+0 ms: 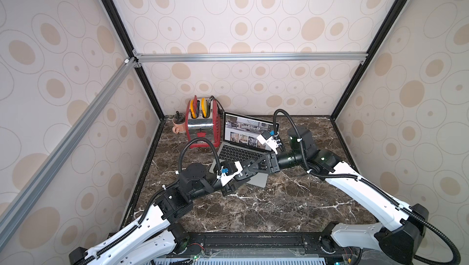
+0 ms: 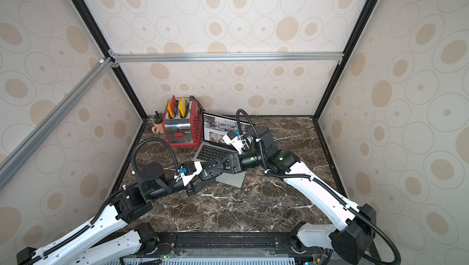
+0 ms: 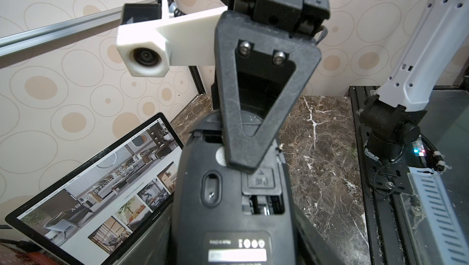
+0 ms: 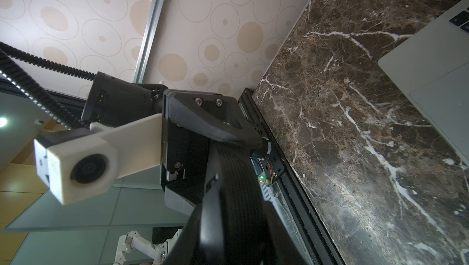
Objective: Insert the wireless mouse receiver into the laptop
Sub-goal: Close the lid on the mouse.
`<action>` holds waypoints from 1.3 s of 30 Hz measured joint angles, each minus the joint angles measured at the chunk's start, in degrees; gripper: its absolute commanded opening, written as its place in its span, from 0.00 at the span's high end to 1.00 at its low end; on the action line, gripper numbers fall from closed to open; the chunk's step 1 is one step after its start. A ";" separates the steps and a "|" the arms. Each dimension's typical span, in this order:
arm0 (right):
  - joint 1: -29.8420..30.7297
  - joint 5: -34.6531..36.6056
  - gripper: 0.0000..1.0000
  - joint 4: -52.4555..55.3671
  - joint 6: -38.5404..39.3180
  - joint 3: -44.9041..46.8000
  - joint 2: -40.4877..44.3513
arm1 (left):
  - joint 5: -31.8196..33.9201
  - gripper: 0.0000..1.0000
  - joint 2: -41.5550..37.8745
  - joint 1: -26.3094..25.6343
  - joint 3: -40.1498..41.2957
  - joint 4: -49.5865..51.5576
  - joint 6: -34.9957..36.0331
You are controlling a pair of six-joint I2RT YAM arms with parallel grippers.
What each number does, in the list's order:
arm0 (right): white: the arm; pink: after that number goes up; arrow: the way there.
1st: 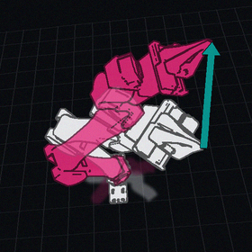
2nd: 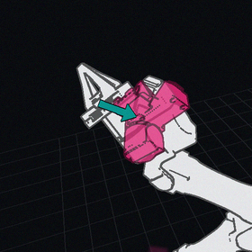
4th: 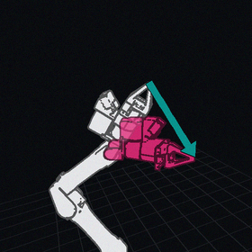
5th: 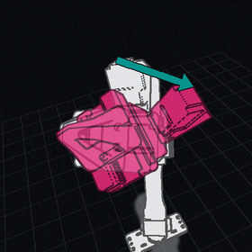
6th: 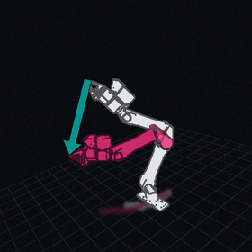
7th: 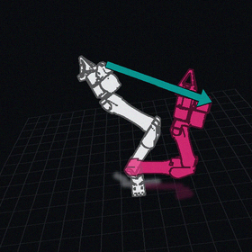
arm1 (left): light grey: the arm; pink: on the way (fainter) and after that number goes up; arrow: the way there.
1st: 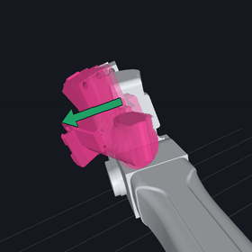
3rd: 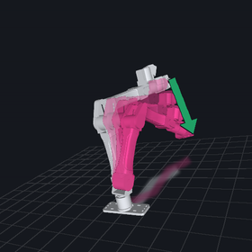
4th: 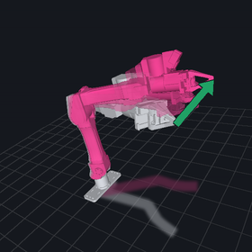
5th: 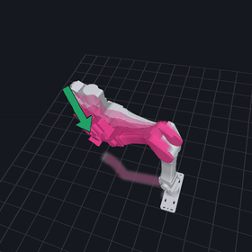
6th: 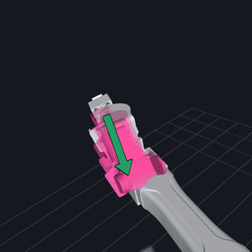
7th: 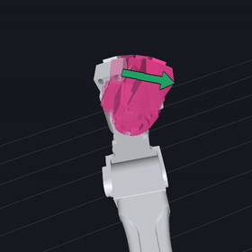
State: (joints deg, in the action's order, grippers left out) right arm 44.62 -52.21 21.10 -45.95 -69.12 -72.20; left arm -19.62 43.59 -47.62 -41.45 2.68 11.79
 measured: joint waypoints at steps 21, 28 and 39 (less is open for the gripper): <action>4.37 8.39 0.60 -0.87 3.15 0.11 -0.15 | 0.52 1.00 -0.87 0.37 0.72 1.25 -2.97; 5.68 9.94 0.60 -3.72 4.04 2.16 -0.17 | 0.22 1.00 -0.92 0.37 1.49 1.11 -4.28; 7.89 9.64 0.39 -4.28 5.97 2.86 -1.31 | -0.98 1.00 -0.98 0.11 2.45 -2.05 -5.49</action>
State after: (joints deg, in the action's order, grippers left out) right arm 52.51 -42.57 16.82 -39.99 -66.26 -73.52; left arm -20.60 42.61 -47.51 -39.00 0.62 6.31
